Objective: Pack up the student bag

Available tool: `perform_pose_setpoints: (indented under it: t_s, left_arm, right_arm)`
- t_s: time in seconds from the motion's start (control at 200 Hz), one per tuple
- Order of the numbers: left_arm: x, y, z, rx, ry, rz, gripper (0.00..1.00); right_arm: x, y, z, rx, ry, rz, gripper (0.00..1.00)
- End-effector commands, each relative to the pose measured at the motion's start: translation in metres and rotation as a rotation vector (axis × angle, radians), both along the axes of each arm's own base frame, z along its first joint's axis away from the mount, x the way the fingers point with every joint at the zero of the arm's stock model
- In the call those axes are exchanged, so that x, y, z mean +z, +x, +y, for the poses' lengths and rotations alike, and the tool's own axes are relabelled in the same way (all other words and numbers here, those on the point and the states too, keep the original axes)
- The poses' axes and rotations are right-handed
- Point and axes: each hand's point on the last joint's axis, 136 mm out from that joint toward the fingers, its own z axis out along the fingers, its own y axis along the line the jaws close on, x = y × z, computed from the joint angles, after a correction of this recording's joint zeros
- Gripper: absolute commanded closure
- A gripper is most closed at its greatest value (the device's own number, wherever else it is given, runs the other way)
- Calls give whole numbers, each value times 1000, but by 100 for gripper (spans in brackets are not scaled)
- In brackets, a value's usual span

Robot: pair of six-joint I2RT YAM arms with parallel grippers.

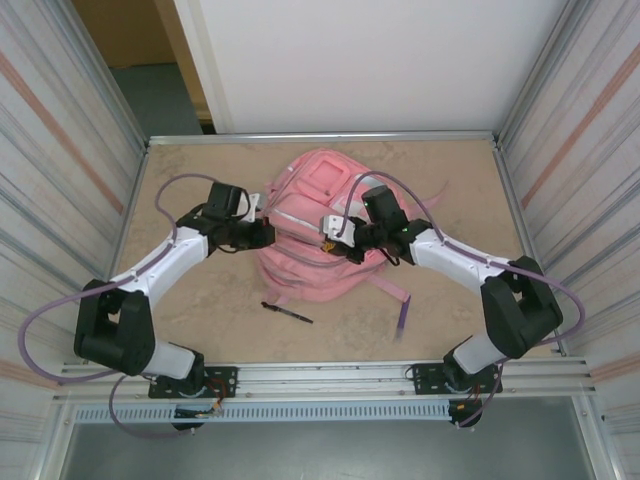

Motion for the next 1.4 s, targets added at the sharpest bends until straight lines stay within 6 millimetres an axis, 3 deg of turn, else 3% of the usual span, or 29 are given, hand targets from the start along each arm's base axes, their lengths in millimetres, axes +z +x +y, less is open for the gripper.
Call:
perform_pose_setpoints:
  t_s: [0.0, 0.03, 0.1, 0.22, 0.326, 0.401, 0.546, 0.737, 0.882, 1.067, 1.223, 1.288, 1.393]
  left_arm:
    - [2, -4, -14, -35, 11, -28, 100]
    - [2, -8, -23, -64, 9, -28, 100]
    - [3, -21, -46, -140, -15, -27, 100]
    - [12, -33, -74, -196, -84, -26, 100]
    - [23, -38, -90, -226, -137, -31, 100]
    - [29, -41, -101, -249, -175, -27, 100]
    - [40, -50, -117, -287, -249, 3, 100]
    - [33, -51, -106, -270, -208, 1, 100]
    - [28, -43, -89, -226, -177, -15, 100]
    - [7, -15, -40, -63, -130, 16, 100]
    - [-5, 8, 0, 72, -119, 17, 100]
    - [-9, 10, 1, 65, -100, 13, 100]
    - [-6, -3, -27, -9, -163, 27, 100]
  right_arm:
    - [7, -10, -13, -43, -2, 66, 81]
    - [11, -14, -12, -41, 6, 89, 73]
    - [22, -24, -9, -40, 38, 141, 66]
    - [35, -43, -6, -27, 35, 206, 61]
    - [32, -50, 3, -40, -9, 169, 58]
    - [23, -36, 8, -102, -45, 121, 58]
    - [2, 1, -4, -241, -135, 37, 57]
    - [-17, 0, -6, -202, -264, -53, 59]
    - [-17, -1, -7, -182, -266, -80, 91]
    - [-10, -8, -10, -132, -266, -129, 100]
    - [-15, -12, -17, -110, -292, -136, 100]
    - [-16, -10, -17, -119, -286, -123, 100]
    - [-13, -16, -10, -112, -240, -35, 74]
